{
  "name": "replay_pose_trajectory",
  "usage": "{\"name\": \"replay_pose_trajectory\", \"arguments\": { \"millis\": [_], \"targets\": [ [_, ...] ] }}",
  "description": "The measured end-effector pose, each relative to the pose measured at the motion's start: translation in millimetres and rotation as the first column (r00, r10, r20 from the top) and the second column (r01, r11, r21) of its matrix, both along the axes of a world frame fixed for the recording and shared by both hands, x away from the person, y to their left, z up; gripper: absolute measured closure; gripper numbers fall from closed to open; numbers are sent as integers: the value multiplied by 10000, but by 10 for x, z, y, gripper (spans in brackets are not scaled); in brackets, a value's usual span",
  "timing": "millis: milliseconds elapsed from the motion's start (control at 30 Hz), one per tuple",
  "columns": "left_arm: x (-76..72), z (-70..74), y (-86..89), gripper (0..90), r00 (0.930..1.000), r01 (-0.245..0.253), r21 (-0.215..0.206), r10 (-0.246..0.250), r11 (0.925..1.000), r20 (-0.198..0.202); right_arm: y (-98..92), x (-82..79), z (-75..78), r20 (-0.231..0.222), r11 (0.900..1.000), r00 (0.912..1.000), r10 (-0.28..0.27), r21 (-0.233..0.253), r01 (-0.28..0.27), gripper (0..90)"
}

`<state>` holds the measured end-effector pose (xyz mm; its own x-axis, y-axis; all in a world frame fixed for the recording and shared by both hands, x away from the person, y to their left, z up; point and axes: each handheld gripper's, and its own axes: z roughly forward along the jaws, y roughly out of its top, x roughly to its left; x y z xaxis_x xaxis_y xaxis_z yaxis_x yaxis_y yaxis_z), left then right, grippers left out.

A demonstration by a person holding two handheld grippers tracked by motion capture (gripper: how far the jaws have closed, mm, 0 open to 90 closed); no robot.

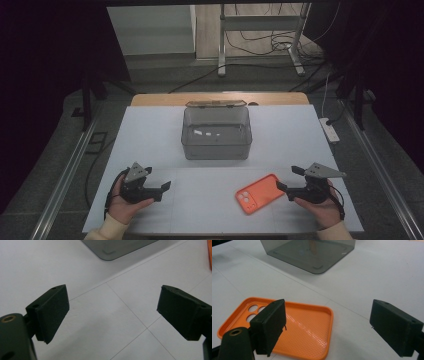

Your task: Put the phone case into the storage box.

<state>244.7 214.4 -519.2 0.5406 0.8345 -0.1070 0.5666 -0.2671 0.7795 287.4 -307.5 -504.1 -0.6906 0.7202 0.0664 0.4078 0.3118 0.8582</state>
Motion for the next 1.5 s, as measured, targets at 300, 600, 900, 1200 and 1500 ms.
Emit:
{"name": "replay_pose_trajectory", "arguments": {
  "millis": [300,600,900,1200,1500],
  "targets": [
    [5,-12,0,107,10000,-2,-33,2,10000,-87,1,-3,1,-6,10000,10000,-9,-44,9,135],
    [2,-15,8,108,9999,-4,-50,3,10000,-114,8,-3,3,66,10000,10000,53,-77,-53,136],
    [2,-14,10,108,9999,33,-49,-33,10000,-145,31,-19,19,265,9991,9991,335,-268,-328,131],
    [-4,-12,9,109,9998,61,-50,-62,10000,-185,32,-18,19,118,9982,9992,370,-473,-364,131],
    [-8,0,-1,114,9996,101,-122,-104,9999,-270,35,-15,17,91,9981,9991,419,-467,-414,134]
  ]
}}
